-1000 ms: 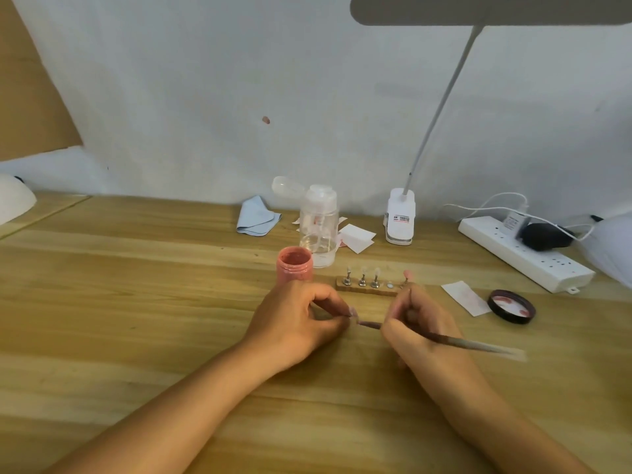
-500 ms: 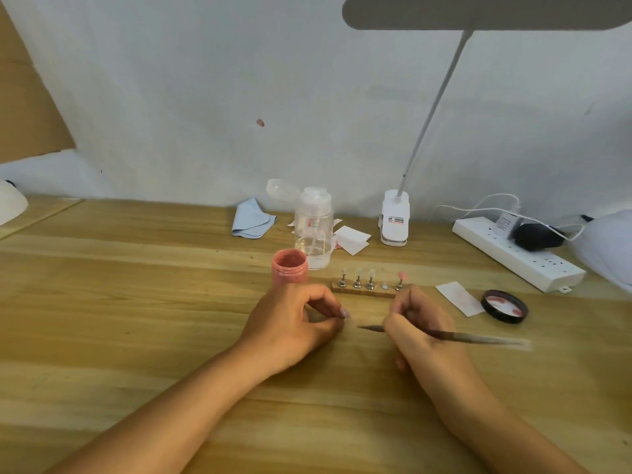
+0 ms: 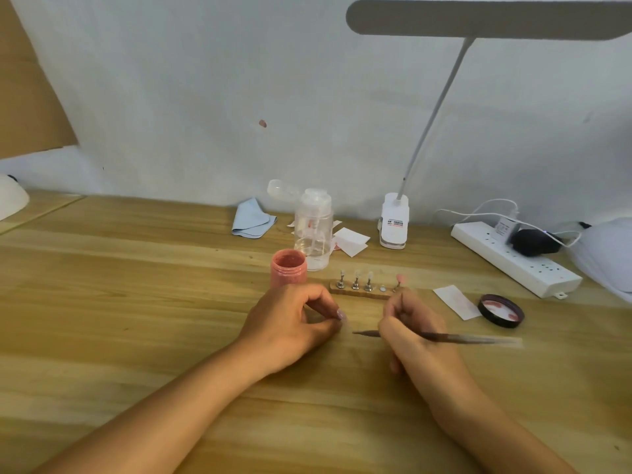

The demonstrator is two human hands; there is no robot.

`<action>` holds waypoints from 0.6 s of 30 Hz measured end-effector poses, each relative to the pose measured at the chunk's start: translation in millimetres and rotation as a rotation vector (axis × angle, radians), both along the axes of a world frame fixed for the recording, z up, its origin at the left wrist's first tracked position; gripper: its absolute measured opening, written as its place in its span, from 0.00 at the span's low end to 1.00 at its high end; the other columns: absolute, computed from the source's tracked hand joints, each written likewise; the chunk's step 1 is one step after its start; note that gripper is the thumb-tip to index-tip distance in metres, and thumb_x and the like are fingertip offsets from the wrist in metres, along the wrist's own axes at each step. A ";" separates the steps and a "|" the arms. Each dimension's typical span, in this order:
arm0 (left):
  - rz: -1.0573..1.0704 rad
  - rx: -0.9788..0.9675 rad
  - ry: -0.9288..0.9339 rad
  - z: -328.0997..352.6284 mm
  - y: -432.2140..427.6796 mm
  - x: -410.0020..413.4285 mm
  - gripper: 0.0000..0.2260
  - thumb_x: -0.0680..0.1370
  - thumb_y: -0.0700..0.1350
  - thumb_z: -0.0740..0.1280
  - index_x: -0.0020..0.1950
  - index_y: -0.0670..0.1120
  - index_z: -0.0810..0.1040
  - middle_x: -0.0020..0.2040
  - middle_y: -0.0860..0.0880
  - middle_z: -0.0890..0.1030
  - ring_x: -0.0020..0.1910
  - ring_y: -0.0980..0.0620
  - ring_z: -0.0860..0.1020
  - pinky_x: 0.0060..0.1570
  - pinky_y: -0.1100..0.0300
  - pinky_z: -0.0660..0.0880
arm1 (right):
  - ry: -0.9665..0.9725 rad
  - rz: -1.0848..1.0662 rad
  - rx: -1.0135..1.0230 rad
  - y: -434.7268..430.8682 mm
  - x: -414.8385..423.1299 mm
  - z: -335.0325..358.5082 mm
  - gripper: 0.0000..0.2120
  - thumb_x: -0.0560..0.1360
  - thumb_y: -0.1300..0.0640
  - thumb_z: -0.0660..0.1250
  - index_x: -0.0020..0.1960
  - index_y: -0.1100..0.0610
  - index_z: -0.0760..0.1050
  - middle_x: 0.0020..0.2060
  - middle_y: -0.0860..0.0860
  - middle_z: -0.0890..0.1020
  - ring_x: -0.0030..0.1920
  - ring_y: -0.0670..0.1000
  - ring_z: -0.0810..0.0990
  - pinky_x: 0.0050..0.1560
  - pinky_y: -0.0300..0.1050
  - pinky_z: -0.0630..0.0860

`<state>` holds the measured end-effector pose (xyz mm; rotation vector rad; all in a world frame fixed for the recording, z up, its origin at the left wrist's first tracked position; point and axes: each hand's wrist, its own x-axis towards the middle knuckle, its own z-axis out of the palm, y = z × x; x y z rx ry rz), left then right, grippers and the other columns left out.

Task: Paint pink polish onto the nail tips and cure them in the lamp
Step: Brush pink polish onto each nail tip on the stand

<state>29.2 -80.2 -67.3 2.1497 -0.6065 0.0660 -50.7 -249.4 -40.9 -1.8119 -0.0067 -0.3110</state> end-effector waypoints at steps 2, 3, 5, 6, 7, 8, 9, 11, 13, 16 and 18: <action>0.003 -0.001 -0.002 0.4 -0.2 0.0 0.05 0.71 0.50 0.75 0.38 0.58 0.80 0.38 0.69 0.81 0.24 0.64 0.70 0.26 0.70 0.62 | -0.014 -0.008 0.045 0.5 -0.9 1.8 0.04 0.74 0.68 0.62 0.41 0.65 0.68 0.29 0.54 0.69 0.30 0.51 0.66 0.32 0.45 0.64; 0.006 0.006 -0.008 0.8 -0.1 -0.6 0.07 0.71 0.49 0.75 0.38 0.59 0.79 0.36 0.70 0.80 0.24 0.65 0.71 0.26 0.70 0.62 | -0.026 0.000 0.040 2.6 -1.3 2.9 0.04 0.74 0.69 0.63 0.42 0.65 0.69 0.29 0.55 0.71 0.30 0.51 0.67 0.33 0.46 0.64; 0.011 0.021 -0.015 1.6 0.0 -1.6 0.08 0.71 0.48 0.75 0.37 0.59 0.79 0.32 0.71 0.77 0.24 0.64 0.70 0.26 0.69 0.61 | -0.030 0.012 0.002 4.3 -1.8 2.4 0.04 0.73 0.69 0.64 0.42 0.64 0.70 0.30 0.55 0.72 0.31 0.51 0.68 0.34 0.45 0.65; 0.011 0.022 -0.012 2.0 -0.3 -1.6 0.07 0.71 0.48 0.75 0.37 0.58 0.79 0.32 0.71 0.77 0.23 0.63 0.70 0.25 0.69 0.61 | -0.029 0.012 -0.015 3.7 -1.4 1.6 0.04 0.73 0.68 0.64 0.41 0.64 0.70 0.29 0.55 0.71 0.31 0.51 0.68 0.35 0.46 0.65; 0.011 0.019 -0.009 2.4 -0.6 -1.7 0.06 0.71 0.49 0.75 0.38 0.57 0.80 0.31 0.71 0.77 0.23 0.62 0.69 0.25 0.69 0.60 | -0.024 0.003 -0.016 2.2 -1.0 1.0 0.04 0.73 0.67 0.64 0.41 0.65 0.69 0.29 0.54 0.70 0.31 0.51 0.67 0.36 0.47 0.64; 0.014 0.013 -0.007 2.5 -1.0 -1.8 0.06 0.71 0.49 0.75 0.38 0.56 0.80 0.29 0.71 0.76 0.22 0.62 0.69 0.25 0.69 0.61 | -0.019 -0.008 0.001 0.9 -0.5 0.7 0.05 0.73 0.66 0.64 0.41 0.65 0.69 0.29 0.54 0.69 0.32 0.51 0.66 0.36 0.48 0.63; 0.019 0.009 -0.006 2.3 -1.1 -1.8 0.06 0.72 0.49 0.75 0.38 0.56 0.80 0.28 0.70 0.76 0.22 0.62 0.69 0.25 0.69 0.61 | -0.023 -0.014 0.024 0.9 -0.6 1.3 0.06 0.74 0.65 0.64 0.41 0.65 0.69 0.29 0.54 0.69 0.32 0.52 0.66 0.36 0.49 0.63; 0.022 0.007 -0.002 2.4 -0.9 -2.3 0.07 0.72 0.49 0.75 0.38 0.57 0.79 0.30 0.71 0.77 0.23 0.63 0.69 0.25 0.69 0.60 | -0.028 -0.013 0.033 3.5 -0.5 2.7 0.05 0.74 0.66 0.65 0.41 0.64 0.69 0.30 0.55 0.71 0.32 0.52 0.67 0.36 0.49 0.64; 0.017 0.008 0.001 2.6 0.0 -2.4 0.07 0.72 0.49 0.76 0.38 0.57 0.79 0.33 0.70 0.78 0.23 0.62 0.69 0.26 0.68 0.60 | -0.009 -0.010 -0.014 3.9 -0.1 1.5 0.04 0.73 0.68 0.64 0.41 0.64 0.69 0.30 0.55 0.71 0.31 0.52 0.67 0.35 0.47 0.65; 0.011 0.004 -0.003 2.9 0.3 -2.9 0.05 0.72 0.49 0.75 0.39 0.55 0.80 0.30 0.70 0.77 0.22 0.62 0.69 0.25 0.68 0.61 | 0.009 -0.033 0.005 0.8 0.0 0.6 0.05 0.73 0.67 0.63 0.40 0.66 0.68 0.29 0.55 0.69 0.31 0.52 0.66 0.35 0.47 0.64; 0.014 -0.002 -0.009 3.1 0.5 -3.8 0.06 0.72 0.49 0.75 0.38 0.57 0.79 0.30 0.70 0.77 0.22 0.62 0.69 0.25 0.68 0.62 | -0.015 -0.032 0.039 2.8 -0.4 2.5 0.04 0.74 0.68 0.63 0.42 0.66 0.69 0.30 0.56 0.70 0.31 0.53 0.67 0.35 0.48 0.65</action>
